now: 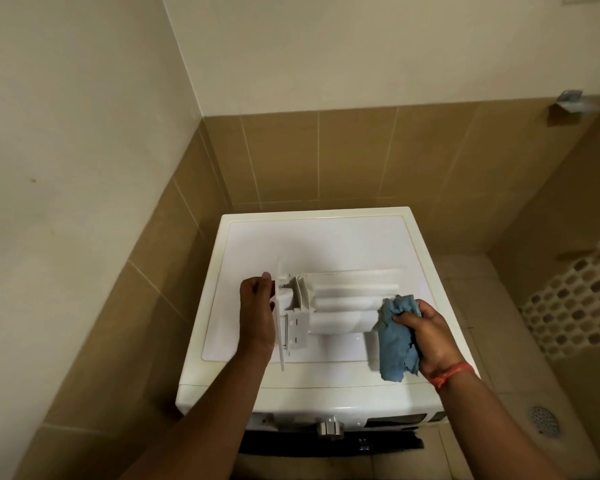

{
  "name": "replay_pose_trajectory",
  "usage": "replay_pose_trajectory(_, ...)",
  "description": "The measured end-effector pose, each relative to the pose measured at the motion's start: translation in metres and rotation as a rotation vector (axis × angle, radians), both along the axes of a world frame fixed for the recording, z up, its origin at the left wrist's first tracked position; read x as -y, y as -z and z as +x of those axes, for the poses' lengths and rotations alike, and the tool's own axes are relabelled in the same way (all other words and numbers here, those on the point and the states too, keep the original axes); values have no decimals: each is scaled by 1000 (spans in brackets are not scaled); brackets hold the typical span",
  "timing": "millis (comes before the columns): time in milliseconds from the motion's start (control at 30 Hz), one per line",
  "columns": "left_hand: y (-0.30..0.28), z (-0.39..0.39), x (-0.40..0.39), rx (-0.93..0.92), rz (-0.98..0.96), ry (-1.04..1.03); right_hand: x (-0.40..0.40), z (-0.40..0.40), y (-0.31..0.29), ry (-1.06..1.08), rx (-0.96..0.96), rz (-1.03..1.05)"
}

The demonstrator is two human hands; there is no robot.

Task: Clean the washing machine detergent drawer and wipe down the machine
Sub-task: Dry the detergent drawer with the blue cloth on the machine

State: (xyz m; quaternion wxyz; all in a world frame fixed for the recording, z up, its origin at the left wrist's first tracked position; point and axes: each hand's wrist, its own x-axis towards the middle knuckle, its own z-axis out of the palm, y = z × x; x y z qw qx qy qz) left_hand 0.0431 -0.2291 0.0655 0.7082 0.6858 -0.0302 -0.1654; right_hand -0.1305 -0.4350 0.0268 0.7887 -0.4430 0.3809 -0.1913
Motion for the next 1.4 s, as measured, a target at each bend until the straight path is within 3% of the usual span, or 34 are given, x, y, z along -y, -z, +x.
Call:
replay_pose_trajectory(233, 7, -9, -14, 74, -37, 91, -18, -8, 2, -7, -99, -54)
replay_pose_trajectory(333, 0, -6, -13, 45, -30, 79, -28, -5, -6, 84, -170, -152)
replay_pose_trajectory(467, -14, 6, -3, 189, 169, 84, -45, -2, -27, 408, -297, -454)
replay_pose_trajectory(533, -22, 14, 7, 321, 354, 142, -50, 8, -44, 429, -290, -721)
replay_pose_trajectory(600, -27, 19, 17, 366, 504, 231, -53, 26, -56, 306, -276, -971)
replay_pose_trajectory(733, -25, 17, 28, 294, 725, 371, -82, 67, -55, -156, -331, -1404)
replay_pose_trajectory(833, -25, 18, 27, 354, 865, 391, -94, 69, -42, -344, -315, -1607)
replay_pose_trajectory(900, -26, 17, 26, 390, 881, 417, -75, 56, -38, -339, -368, -1583)
replay_pose_trajectory(1033, -31, 12, 25, 382, 673, 345, -29, 25, -35, -71, -560, -1334)
replay_pose_trajectory(1133, -30, 13, 27, 362, 741, 376, -36, 32, -38, 31, -600, -1252)
replay_pose_trajectory(1200, -30, 15, 29, 335, 822, 404, -57, 46, -42, -23, -529, -1286)
replay_pose_trajectory(1400, -29, 14, 28, 298, 799, 414, -112, 69, -51, -357, -278, -1402)
